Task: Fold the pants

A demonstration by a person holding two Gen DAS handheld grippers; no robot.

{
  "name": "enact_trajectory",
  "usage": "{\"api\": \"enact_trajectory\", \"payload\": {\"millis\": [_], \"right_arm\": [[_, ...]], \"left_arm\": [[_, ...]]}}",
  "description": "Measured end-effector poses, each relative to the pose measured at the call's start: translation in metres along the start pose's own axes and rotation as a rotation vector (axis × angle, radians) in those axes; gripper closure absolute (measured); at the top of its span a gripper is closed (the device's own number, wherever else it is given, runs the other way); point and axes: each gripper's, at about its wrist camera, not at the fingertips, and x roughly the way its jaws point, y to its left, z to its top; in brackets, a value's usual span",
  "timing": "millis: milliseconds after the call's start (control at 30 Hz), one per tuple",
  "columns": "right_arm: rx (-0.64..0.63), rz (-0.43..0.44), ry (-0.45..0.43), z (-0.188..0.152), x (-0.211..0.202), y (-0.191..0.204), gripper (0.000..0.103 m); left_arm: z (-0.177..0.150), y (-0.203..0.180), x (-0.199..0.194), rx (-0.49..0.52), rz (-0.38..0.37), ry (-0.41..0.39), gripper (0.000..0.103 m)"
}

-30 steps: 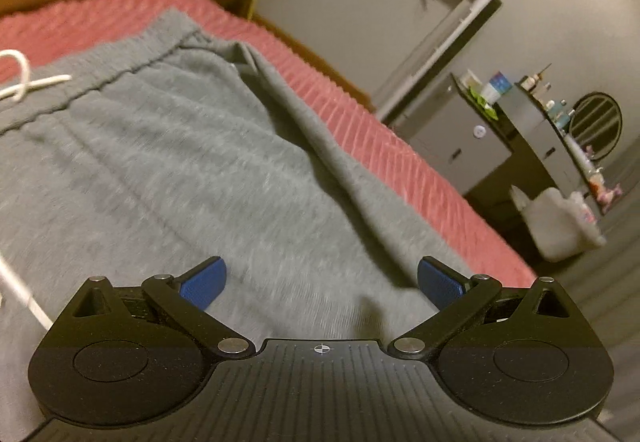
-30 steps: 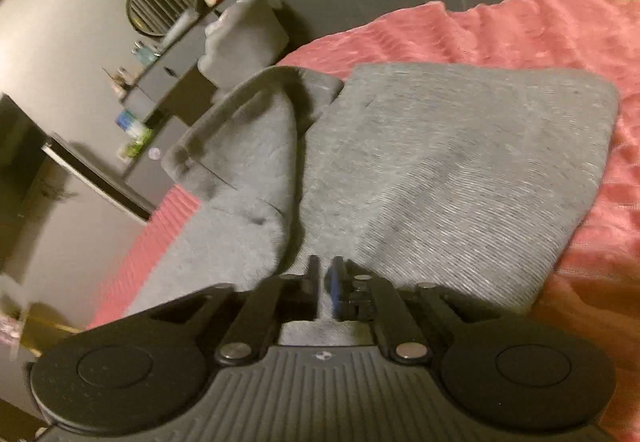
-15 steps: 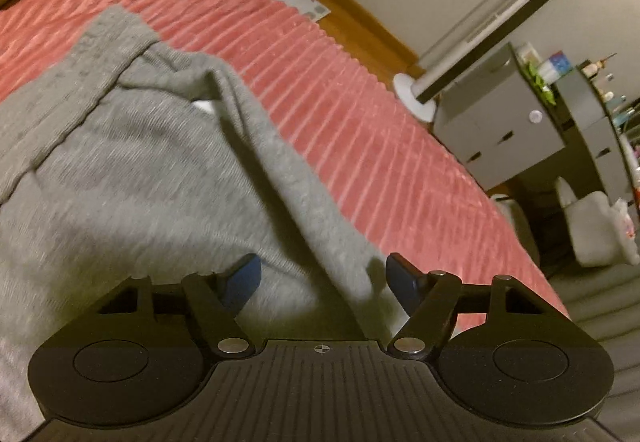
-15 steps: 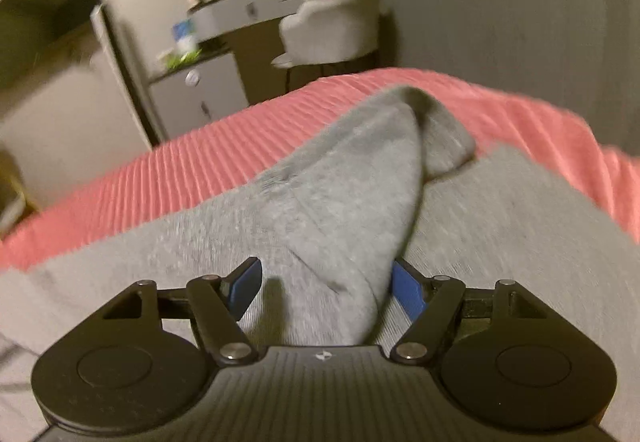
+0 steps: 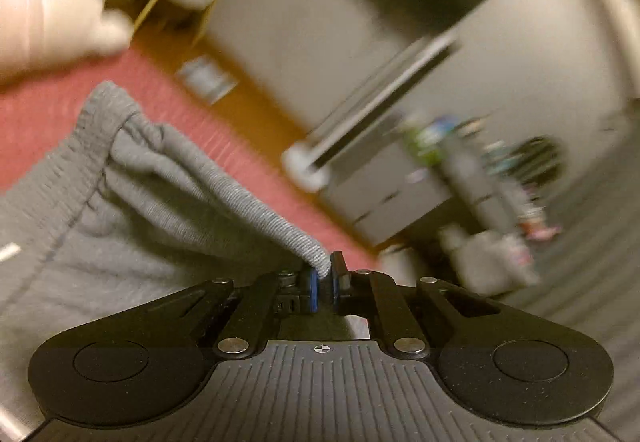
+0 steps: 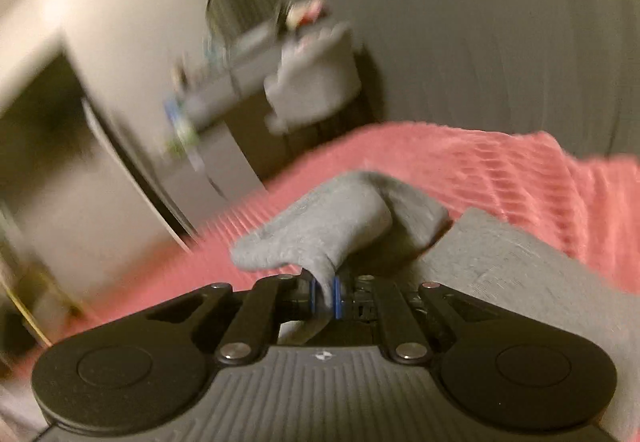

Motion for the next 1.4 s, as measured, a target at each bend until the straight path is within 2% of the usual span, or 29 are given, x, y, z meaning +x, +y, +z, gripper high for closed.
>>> {"api": "enact_trajectory", "payload": {"millis": [67, 167, 300, 333, 367, 400, 433, 467, 500, 533, 567, 633, 667, 700, 733, 767, 800, 833, 900, 967, 1033, 1100, 1133, 1167, 1200, 1267, 1367, 1400], "right_arm": [[0.063, 0.027, -0.050, -0.001, -0.038, -0.022, 0.095], [0.083, -0.038, -0.039, -0.021, -0.071, -0.060, 0.095], [0.158, -0.184, 0.090, -0.065, -0.068, -0.116, 0.095], [0.158, -0.184, 0.090, -0.065, -0.068, -0.116, 0.094], [0.204, -0.198, 0.094, -0.082, -0.065, -0.133, 0.092], [0.228, -0.180, 0.071, -0.085, -0.067, -0.135, 0.089], [0.242, -0.172, 0.068, -0.084, -0.069, -0.134, 0.086], [0.242, -0.160, 0.066, -0.082, -0.069, -0.132, 0.078], [0.229, -0.148, 0.067, -0.081, -0.067, -0.127, 0.067], [0.211, -0.138, 0.071, -0.077, -0.064, -0.124, 0.062], [0.204, -0.135, 0.075, -0.074, -0.059, -0.122, 0.052], [0.204, -0.148, 0.079, -0.072, -0.048, -0.119, 0.051], [0.203, -0.163, 0.082, -0.070, -0.043, -0.119, 0.053], [0.200, -0.183, 0.091, -0.069, -0.042, -0.116, 0.059], [0.185, -0.214, 0.100, -0.064, -0.037, -0.114, 0.065], [0.167, -0.244, 0.108, -0.061, -0.034, -0.111, 0.080], [0.155, -0.270, 0.117, -0.057, -0.031, -0.108, 0.094], [0.155, -0.282, 0.124, -0.053, -0.027, -0.106, 0.096], [0.155, -0.280, 0.151, -0.042, -0.020, -0.099, 0.097], [0.168, -0.178, 0.105, -0.022, -0.028, -0.082, 0.098], [0.224, 0.000, 0.003, 0.000, -0.047, -0.069, 0.098], [0.260, 0.180, -0.131, 0.014, -0.072, -0.065, 0.098], [0.251, 0.231, -0.192, 0.016, -0.083, -0.067, 0.098], [0.230, 0.239, -0.228, 0.015, -0.090, -0.072, 0.098], [0.202, 0.207, -0.240, 0.011, -0.094, -0.079, 0.098], [0.155, 0.071, -0.192, -0.004, -0.087, -0.099, 0.097], [0.078, -0.196, -0.009, -0.040, -0.058, -0.133, 0.096], [0.049, -0.290, 0.064, -0.052, -0.047, -0.142, 0.096]], "left_arm": [[-0.022, 0.001, -0.059, 0.046, -0.037, -0.032, 0.093], [-0.071, 0.029, -0.111, 0.022, 0.015, 0.021, 0.089], [-0.130, 0.077, -0.115, 0.007, 0.210, 0.196, 0.086], [-0.137, 0.088, -0.111, -0.005, 0.259, 0.223, 0.085], [-0.136, 0.098, -0.108, -0.030, 0.265, 0.226, 0.080], [-0.132, 0.107, -0.107, -0.063, 0.256, 0.203, 0.075], [-0.126, 0.111, -0.110, -0.085, 0.258, 0.171, 0.059], [-0.119, 0.114, -0.113, -0.102, 0.262, 0.125, 0.033], [-0.114, 0.115, -0.113, -0.108, 0.266, 0.086, 0.024], [-0.111, 0.116, -0.112, -0.114, 0.275, 0.055, 0.015], [-0.105, 0.121, -0.108, -0.128, 0.296, 0.042, 0.015], [-0.098, 0.129, -0.100, -0.178, 0.298, 0.047, 0.017], [-0.093, 0.137, -0.096, -0.227, 0.321, 0.063, 0.026], [-0.087, 0.145, -0.092, -0.281, 0.346, 0.080, 0.032], [-0.080, 0.149, -0.087, -0.318, 0.343, 0.087, 0.046], [-0.074, 0.155, -0.085, -0.349, 0.336, 0.083, 0.063], [-0.068, 0.158, -0.084, -0.367, 0.341, 0.081, 0.074], [-0.061, 0.158, -0.081, -0.375, 0.338, 0.088, 0.091], [-0.052, 0.147, -0.082, -0.387, 0.282, 0.085, 0.091], [-0.036, 0.128, -0.098, -0.332, 0.144, 0.000, 0.092], [-0.019, 0.100, -0.121, -0.243, 0.038, -0.101, 0.092], [-0.013, 0.088, -0.142, -0.186, -0.009, -0.156, 0.091], [-0.013, 0.089, -0.148, -0.168, -0.006, -0.161, 0.091], [-0.017, 0.093, -0.152, -0.126, 0.026, -0.160, 0.090], [-0.028, 0.101, -0.158, -0.086, 0.078, -0.148, 0.089], [-0.050, 0.116, -0.151, -0.010, 0.231, -0.063, 0.086], [-0.092, 0.149, -0.128, -0.019, 0.414, 0.146, 0.085], [-0.098, 0.154, -0.121, -0.023, 0.449, 0.175, 0.083]]}}
